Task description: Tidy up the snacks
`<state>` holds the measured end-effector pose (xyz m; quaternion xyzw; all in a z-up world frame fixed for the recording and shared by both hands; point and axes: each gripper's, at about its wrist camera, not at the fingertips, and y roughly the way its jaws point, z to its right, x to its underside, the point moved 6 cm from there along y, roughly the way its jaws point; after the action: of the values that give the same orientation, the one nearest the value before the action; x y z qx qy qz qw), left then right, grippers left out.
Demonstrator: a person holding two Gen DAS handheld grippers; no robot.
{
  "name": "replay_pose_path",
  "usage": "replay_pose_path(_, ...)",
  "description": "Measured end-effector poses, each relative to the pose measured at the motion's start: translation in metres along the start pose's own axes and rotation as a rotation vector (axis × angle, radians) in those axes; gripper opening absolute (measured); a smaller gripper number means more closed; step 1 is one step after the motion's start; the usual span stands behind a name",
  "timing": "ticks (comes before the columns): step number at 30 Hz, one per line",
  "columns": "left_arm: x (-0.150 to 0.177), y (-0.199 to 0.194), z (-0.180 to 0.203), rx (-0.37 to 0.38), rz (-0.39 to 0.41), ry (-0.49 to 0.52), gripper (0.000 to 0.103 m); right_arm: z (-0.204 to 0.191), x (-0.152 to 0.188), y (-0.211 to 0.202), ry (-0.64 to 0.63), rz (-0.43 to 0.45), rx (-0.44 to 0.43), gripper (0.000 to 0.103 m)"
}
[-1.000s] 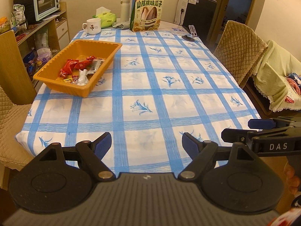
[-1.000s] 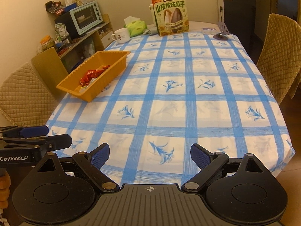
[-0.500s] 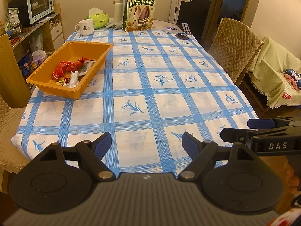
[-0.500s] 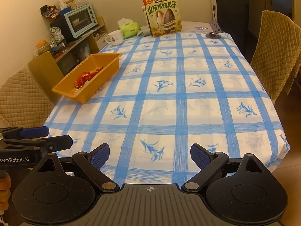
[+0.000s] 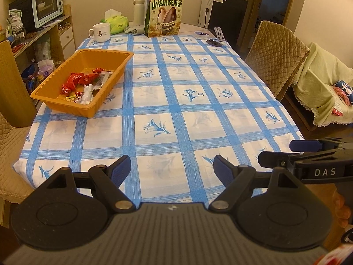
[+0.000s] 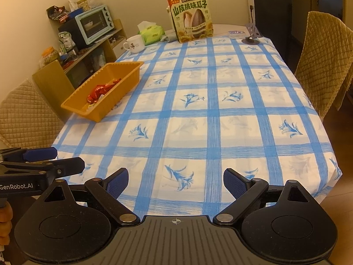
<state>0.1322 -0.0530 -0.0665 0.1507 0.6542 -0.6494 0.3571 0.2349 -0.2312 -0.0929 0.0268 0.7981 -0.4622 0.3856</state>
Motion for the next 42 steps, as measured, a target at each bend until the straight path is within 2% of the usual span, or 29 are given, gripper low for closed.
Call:
replay_pose_path(28, -0.001, 0.000, -0.003, -0.003, 0.000, -0.002, 0.081, -0.002, 0.000, 0.003, -0.001, -0.002, -0.001, 0.092)
replay_pose_path(42, 0.000, 0.002, -0.021, -0.008, -0.001, -0.017, 0.081, -0.015, 0.001, 0.014, -0.013, -0.014, -0.008, 0.092)
